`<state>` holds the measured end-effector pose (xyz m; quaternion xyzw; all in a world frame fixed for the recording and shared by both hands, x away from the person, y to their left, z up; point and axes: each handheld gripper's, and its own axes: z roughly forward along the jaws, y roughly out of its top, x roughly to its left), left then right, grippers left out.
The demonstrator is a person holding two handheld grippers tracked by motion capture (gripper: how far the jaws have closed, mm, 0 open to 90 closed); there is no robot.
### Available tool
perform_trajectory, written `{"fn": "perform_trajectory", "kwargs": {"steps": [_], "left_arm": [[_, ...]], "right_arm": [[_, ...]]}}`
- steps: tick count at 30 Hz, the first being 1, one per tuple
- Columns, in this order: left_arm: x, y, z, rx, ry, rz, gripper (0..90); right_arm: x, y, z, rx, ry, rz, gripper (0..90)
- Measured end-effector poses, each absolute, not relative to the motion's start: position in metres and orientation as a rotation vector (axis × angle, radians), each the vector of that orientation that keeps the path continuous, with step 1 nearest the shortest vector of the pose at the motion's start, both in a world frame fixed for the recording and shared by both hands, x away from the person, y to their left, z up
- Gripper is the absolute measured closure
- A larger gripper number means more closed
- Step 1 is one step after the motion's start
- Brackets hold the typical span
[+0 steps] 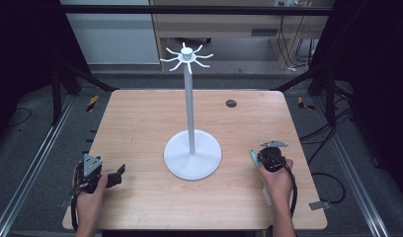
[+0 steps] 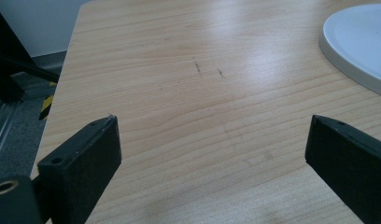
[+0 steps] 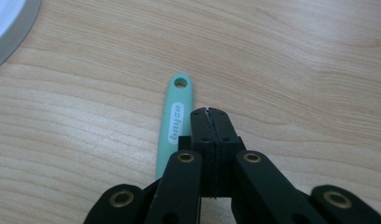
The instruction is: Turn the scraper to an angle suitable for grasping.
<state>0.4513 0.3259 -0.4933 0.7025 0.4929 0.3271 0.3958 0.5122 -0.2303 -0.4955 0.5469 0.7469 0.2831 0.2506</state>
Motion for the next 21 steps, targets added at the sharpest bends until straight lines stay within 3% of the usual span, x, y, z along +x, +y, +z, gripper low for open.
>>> {"fn": "perform_trajectory", "kwargs": {"steps": [21], "left_arm": [[0.453, 0.324, -0.494, 1.806, 1.251, 0.831, 3.4]], "right_arm": [[0.505, -0.204, -0.493, 1.377, 2.198, 0.848, 90.0]]}}
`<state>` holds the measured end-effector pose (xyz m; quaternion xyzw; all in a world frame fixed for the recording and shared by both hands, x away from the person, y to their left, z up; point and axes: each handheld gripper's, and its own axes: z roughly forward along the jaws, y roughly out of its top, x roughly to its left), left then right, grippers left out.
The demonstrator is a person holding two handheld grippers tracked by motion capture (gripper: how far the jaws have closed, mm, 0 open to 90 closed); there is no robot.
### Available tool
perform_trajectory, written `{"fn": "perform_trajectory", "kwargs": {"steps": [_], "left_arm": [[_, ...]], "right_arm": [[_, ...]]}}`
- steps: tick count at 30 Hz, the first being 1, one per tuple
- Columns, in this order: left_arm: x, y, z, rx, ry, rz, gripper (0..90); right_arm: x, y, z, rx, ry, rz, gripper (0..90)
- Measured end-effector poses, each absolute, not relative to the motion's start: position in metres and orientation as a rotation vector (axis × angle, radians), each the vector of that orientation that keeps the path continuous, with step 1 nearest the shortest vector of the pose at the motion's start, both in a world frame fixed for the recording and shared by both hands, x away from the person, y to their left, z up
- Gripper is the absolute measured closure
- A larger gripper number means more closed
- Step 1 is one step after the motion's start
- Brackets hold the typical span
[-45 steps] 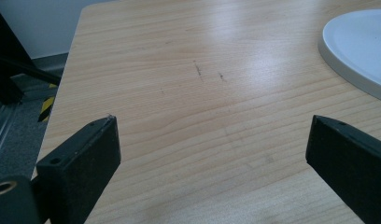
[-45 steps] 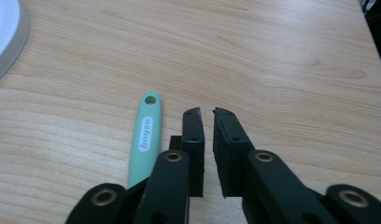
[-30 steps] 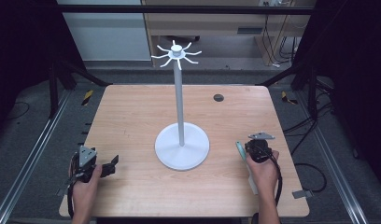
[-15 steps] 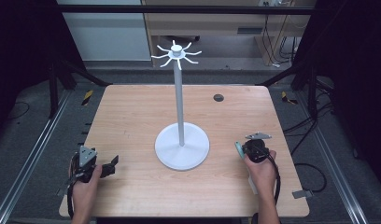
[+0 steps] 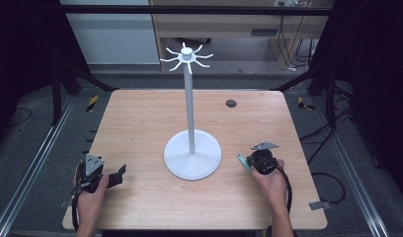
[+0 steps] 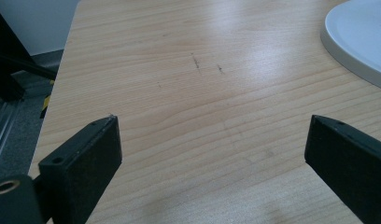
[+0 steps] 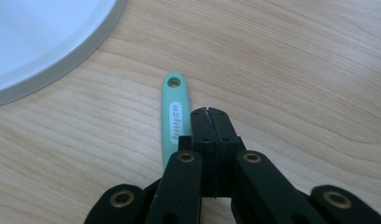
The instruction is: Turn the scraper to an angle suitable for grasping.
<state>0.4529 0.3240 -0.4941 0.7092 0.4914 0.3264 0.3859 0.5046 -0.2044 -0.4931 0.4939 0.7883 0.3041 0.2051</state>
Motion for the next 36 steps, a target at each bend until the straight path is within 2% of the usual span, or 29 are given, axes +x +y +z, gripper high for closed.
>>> {"fn": "perform_trajectory", "kwargs": {"steps": [10, 36], "left_arm": [[0.453, 0.326, -0.494, 1.8, 1.254, 0.836, 3.4], [0.449, 0.319, -0.493, 1.824, 1.227, 0.843, 3.5]], "right_arm": [[0.498, -0.19, -0.491, 1.32, 2.252, 0.84, 90.0], [0.495, -0.188, -0.471, 1.28, 2.359, 0.73, 90.0]]}}
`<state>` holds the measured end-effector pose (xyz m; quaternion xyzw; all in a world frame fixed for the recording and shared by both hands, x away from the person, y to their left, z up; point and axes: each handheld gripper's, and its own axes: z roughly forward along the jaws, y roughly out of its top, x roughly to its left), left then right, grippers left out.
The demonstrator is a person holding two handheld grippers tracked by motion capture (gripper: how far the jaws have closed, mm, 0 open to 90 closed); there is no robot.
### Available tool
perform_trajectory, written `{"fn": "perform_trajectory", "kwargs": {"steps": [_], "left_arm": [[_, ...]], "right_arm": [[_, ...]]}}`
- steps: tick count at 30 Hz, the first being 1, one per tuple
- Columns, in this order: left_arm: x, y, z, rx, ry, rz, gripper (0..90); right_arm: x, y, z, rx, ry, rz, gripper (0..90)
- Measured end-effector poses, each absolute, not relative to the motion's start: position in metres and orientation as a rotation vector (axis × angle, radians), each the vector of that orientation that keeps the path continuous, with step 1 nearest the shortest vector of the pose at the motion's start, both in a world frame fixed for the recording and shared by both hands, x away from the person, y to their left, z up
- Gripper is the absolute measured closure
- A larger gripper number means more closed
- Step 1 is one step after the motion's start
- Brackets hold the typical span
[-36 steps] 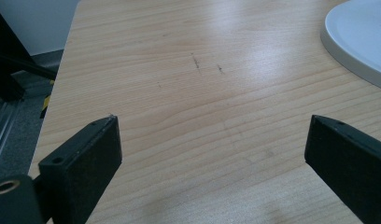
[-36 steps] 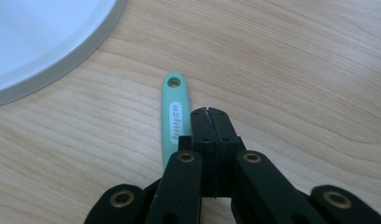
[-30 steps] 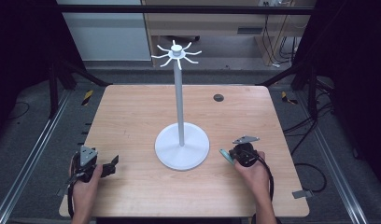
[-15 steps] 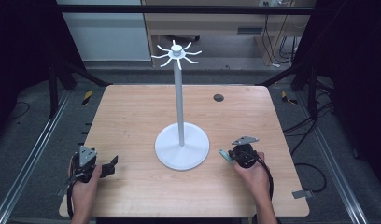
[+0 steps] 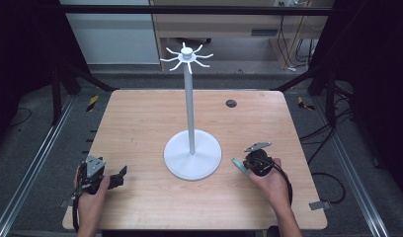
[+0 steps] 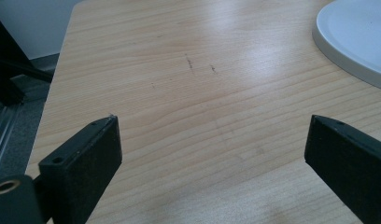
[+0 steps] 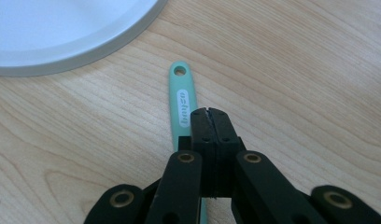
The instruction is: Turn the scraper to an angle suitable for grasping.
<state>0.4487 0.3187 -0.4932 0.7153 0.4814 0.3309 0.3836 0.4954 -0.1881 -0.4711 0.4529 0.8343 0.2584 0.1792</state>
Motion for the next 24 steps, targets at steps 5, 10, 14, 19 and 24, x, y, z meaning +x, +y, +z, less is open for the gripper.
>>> {"fn": "perform_trajectory", "kwargs": {"steps": [5, 10, 14, 19, 24], "left_arm": [[0.449, 0.315, -0.494, 1.835, 1.218, 0.839, 3.5], [0.449, 0.313, -0.494, 1.842, 1.212, 0.84, 3.5], [0.448, 0.314, -0.494, 1.842, 1.213, 0.84, 3.5], [0.449, 0.313, -0.495, 1.843, 1.211, 0.84, 3.5], [0.449, 0.314, -0.494, 1.841, 1.212, 0.841, 3.5]], "right_arm": [[0.498, -0.182, -0.463, 1.245, 2.405, 0.694, 90.0], [0.5, -0.175, -0.46, 1.218, 2.439, 0.643, 90.0], [0.503, -0.171, -0.456, 1.213, 2.467, 0.623, 89.4], [0.511, -0.167, -0.452, 1.199, 2.513, 0.579, 86.8], [0.514, -0.164, -0.449, 1.187, 2.53, 0.555, 84.0]]}}
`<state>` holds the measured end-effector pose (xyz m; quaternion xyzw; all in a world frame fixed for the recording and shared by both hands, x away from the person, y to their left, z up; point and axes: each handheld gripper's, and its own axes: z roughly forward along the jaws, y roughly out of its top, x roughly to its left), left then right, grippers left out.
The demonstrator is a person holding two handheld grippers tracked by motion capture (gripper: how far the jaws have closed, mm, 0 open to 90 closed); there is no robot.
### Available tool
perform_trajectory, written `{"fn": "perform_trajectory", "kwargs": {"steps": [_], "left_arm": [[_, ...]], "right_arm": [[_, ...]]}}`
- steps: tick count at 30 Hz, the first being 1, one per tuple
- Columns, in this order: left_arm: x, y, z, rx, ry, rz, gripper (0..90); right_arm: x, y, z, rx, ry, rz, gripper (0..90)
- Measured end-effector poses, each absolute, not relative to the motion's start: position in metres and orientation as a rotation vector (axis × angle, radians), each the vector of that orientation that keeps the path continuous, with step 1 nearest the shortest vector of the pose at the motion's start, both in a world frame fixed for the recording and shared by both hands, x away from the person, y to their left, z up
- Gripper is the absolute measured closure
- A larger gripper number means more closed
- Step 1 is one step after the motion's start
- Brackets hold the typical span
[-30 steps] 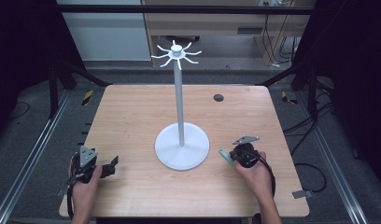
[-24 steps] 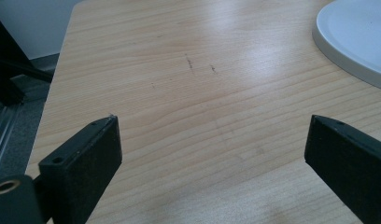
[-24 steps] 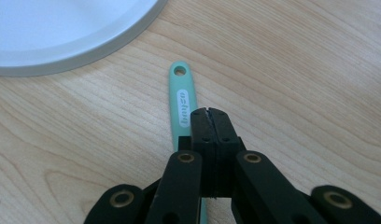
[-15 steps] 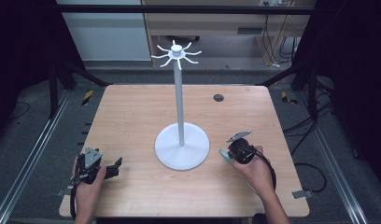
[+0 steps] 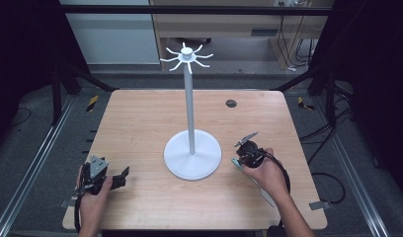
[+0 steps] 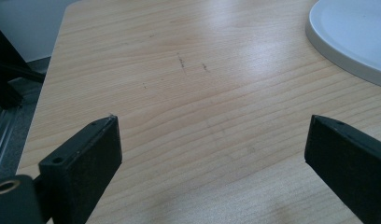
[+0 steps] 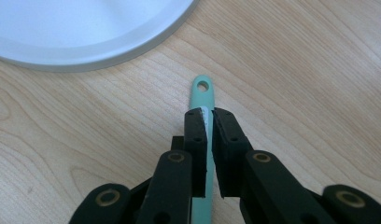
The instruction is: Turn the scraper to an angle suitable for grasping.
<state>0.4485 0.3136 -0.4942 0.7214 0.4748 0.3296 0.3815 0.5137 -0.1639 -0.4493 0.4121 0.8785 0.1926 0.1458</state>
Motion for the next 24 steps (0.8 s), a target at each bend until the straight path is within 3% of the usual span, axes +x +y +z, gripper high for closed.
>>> {"fn": "perform_trajectory", "kwargs": {"steps": [24], "left_arm": [[0.449, 0.314, -0.495, 1.841, 1.215, 0.835, 3.5]], "right_arm": [[0.531, -0.157, -0.453, 1.198, 2.621, 0.431, 63.7]]}}
